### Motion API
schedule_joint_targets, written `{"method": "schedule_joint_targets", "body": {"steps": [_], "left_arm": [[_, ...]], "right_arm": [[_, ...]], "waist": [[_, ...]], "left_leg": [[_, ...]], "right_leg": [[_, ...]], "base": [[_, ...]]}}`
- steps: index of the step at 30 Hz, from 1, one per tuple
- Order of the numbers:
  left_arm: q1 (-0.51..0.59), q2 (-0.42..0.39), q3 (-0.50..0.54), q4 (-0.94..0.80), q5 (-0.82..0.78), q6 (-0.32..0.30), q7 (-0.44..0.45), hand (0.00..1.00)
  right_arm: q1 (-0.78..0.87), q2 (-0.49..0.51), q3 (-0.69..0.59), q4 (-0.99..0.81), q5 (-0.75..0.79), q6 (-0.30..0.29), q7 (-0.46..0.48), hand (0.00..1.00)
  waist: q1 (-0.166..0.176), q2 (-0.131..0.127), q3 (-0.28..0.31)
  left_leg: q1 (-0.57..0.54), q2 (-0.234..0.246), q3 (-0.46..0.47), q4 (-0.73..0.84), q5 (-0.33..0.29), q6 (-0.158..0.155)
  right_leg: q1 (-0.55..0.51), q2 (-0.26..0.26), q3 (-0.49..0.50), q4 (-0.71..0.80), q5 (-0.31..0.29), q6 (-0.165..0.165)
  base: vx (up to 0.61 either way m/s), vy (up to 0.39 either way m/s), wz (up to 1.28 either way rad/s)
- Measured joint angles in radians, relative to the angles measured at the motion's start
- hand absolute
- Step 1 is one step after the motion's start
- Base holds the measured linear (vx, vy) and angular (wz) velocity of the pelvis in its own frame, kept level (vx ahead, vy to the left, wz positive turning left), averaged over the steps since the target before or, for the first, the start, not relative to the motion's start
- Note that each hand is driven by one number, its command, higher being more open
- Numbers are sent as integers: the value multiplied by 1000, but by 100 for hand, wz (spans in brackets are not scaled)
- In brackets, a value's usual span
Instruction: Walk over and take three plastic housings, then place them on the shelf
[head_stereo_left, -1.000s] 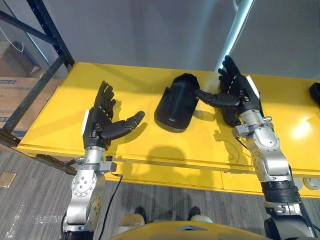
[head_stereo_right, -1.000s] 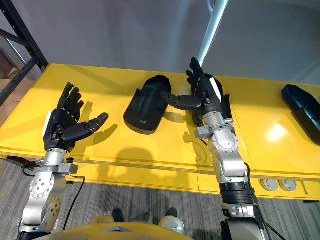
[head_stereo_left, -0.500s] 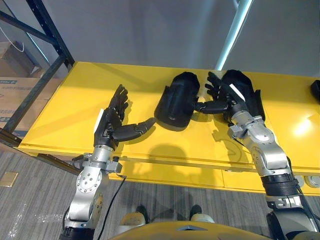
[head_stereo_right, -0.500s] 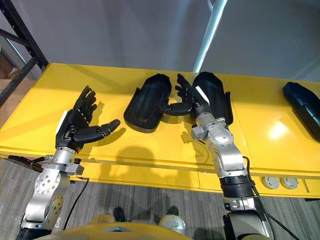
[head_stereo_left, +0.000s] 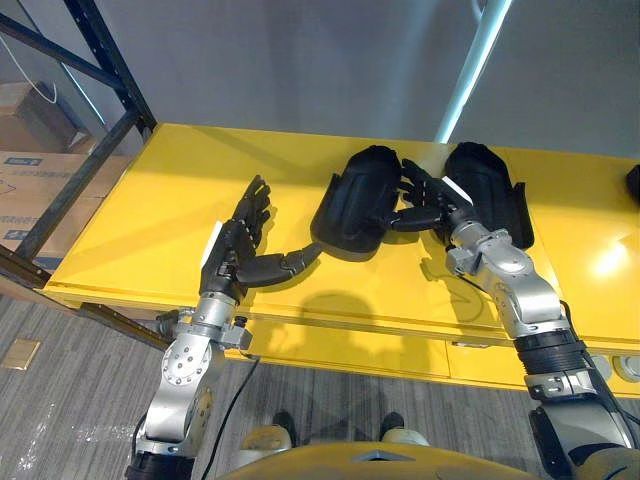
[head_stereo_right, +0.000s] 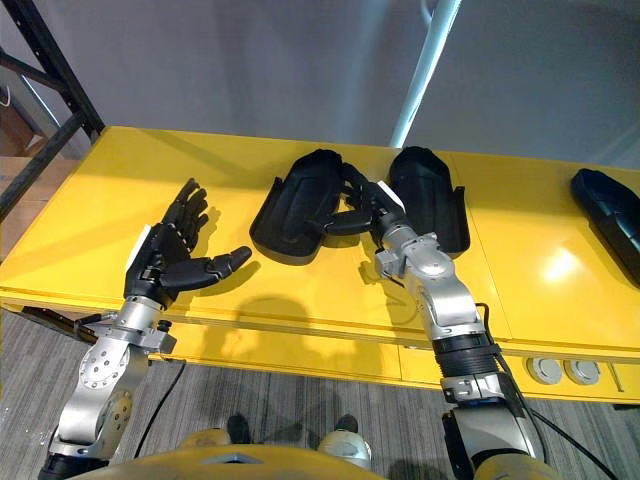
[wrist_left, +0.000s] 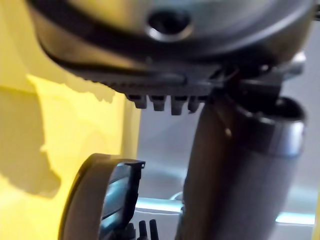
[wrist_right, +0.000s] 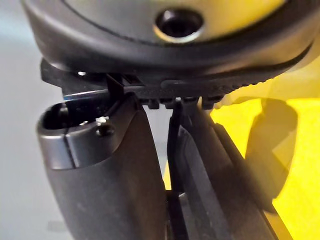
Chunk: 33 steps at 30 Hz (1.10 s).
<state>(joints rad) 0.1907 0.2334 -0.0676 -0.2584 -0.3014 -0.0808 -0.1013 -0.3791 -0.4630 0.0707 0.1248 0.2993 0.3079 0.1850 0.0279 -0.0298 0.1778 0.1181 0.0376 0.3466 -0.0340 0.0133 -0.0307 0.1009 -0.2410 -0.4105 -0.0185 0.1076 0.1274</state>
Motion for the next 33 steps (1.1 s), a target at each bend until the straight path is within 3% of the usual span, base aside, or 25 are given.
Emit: {"method": "schedule_joint_targets", "body": {"steps": [14,21,29,33], "left_arm": [[0,-1,-47,8,0,15,-24,100],[-13,0,-90,18,-9,20,-83,100],[-174,7,-198,167,-131,42,-136,100],[-203,21,-214,188,-133,45,-140,100]], "right_arm": [[-71,0,19,107,1,-2,-12,100],[-109,0,38,165,2,-13,-20,100],[-156,1,90,197,2,-20,-19,100],[-175,14,99,199,3,-20,-15,100]], "waist": [[4,2,1],[12,5,0],[5,13,-2],[-7,13,-2]], "left_leg": [[25,-12,-12,-50,34,3],[24,-16,-16,-50,41,4],[25,-8,-16,-51,48,5],[27,-7,-9,-50,47,5]], "right_leg": [[8,-1,-8,0,-1,0],[9,-1,-12,0,0,-1],[10,0,-5,-1,1,-2],[8,3,5,-6,4,-2]], "base": [[-7,2,2],[0,-1,1],[-4,-3,0],[6,-1,-7]]}}
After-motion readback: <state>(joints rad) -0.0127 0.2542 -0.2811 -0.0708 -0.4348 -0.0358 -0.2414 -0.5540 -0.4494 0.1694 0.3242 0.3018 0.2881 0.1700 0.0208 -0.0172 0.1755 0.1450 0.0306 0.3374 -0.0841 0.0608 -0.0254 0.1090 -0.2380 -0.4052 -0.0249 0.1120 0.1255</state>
